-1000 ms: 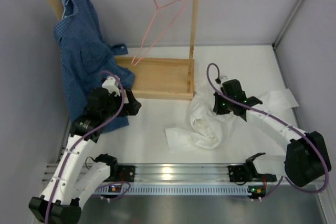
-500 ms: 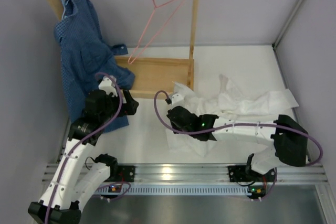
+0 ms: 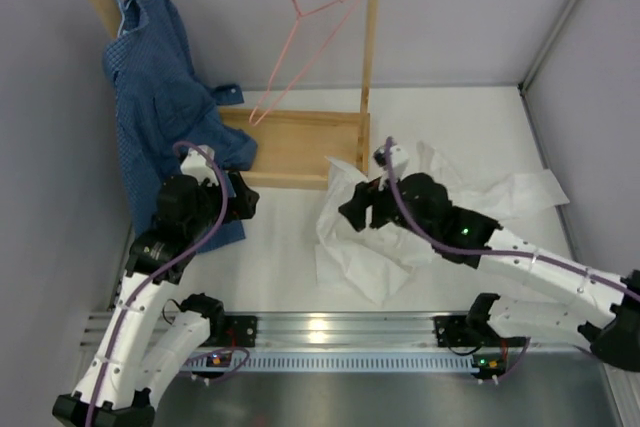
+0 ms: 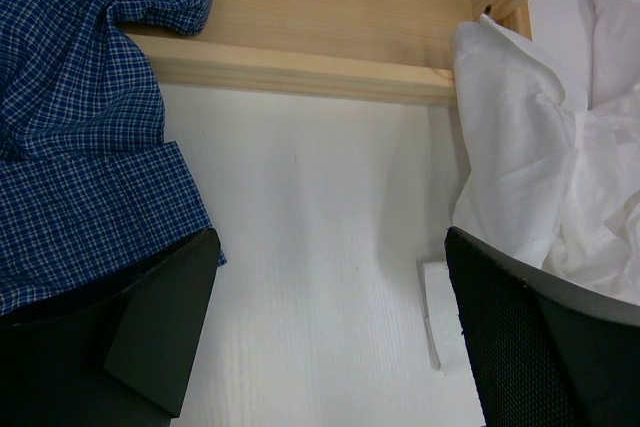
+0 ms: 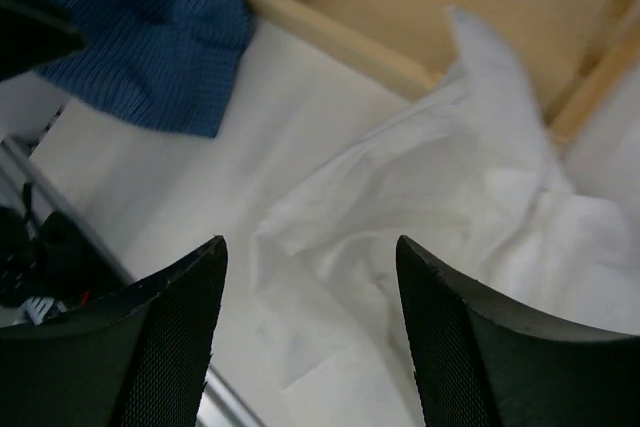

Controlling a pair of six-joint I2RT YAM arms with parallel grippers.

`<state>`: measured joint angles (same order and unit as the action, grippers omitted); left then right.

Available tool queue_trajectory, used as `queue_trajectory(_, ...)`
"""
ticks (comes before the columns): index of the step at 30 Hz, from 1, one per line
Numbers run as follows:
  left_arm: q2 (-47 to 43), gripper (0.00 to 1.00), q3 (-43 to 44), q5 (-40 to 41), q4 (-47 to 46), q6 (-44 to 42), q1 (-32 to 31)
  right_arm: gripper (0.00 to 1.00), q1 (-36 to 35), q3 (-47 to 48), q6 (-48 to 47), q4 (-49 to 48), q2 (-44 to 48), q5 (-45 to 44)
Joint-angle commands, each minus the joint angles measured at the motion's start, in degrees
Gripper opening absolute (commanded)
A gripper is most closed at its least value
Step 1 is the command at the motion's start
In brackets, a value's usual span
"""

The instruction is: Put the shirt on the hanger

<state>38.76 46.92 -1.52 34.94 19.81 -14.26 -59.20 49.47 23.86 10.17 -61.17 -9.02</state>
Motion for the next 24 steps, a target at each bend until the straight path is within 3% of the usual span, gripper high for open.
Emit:
queue_trajectory(1, -0.27, 0.98, -0.16, 0.82, -0.49, 0.49, -0.07, 0.66, 13.73, -2.63, -3.11, 4.67, 2.37, 6.54)
queue_trajectory(3, -0.09, 0.98, -0.16, 0.9, -0.57, 0.49, -0.15, 0.66, 20.4, -2.19, -6.52, 5.55, -0.25, 10.57)
queue_trajectory(6, 0.78, 0.98, -0.16, 0.38, -0.57, 0.4, -0.15, 0.63, 24.64, 0.35, -10.48, 5.04, -6.39, 17.6)
queue_trajectory(11, 1.23, 0.98, -0.16, -0.41, -0.57, 0.31, -0.15, 0.42, 27.55, 5.01, -13.83, 1.87, -17.04, 22.79)
queue_trajectory(15, 1.23, 0.98, -0.16, -0.85, -0.57, 0.23, -0.15, 0.32, 28.0, 8.96, -13.49, 0.02, -25.91, 25.97)
queue_trajectory(19, 1.4, 0.98, -0.07, -2.34, -0.57, -0.04, -0.15, 0.24, 27.82, 9.15, -12.26, -2.44, -29.27, 25.98)
queue_trajectory(22, 0.88, 0.98, 1.07, -5.94, -0.66, -0.91, -0.15, 0.04, 27.56, 8.71, -10.15, -3.32, -28.49, 25.98)
queue_trajectory(24, -0.96, 0.98, 2.29, -10.33, -1.01, -1.0, -0.15, 0.0, 26.95, 8.19, -7.7, -3.5, -25.86, 24.93)
